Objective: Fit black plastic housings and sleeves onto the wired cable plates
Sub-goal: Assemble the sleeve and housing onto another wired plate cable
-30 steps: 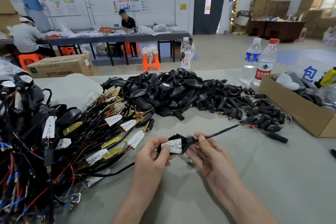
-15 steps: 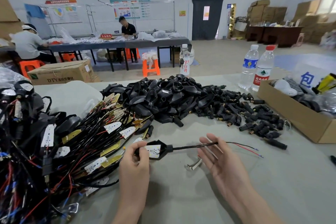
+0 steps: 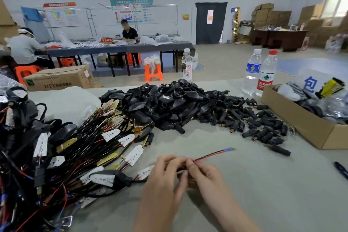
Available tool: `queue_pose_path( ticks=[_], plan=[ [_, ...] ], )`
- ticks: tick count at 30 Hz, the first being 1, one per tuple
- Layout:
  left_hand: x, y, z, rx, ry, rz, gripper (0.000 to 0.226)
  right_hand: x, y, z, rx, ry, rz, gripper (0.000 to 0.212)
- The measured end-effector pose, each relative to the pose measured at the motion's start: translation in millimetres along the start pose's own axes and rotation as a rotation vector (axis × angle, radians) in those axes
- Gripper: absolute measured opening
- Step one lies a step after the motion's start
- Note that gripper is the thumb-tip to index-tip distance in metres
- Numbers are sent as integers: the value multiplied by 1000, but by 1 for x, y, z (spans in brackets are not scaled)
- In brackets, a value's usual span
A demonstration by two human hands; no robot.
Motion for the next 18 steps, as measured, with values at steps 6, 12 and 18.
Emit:
queue_pose_path(
  ticks=[6, 12, 18],
  plan=[
    [12, 0, 8, 38, -148, -89, 50, 9, -3, 11, 125, -152, -34, 35],
    [28, 3, 2, -74, -253, -138, 37, 14, -1, -3, 121, -422, -59, 19],
    [41, 0, 5, -98, -422, -271, 32, 51, 20, -108, -376, -1051, -190, 28]
  ],
)
Point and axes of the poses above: each hand's wrist, its own y-axis towards the middle knuckle, its own z-axis out of the palm, x = y × z, the point moved 4 cm from there along y, towards the middle knuckle, and after that the axes turned 5 degrees about x, right-handed, at the moved point
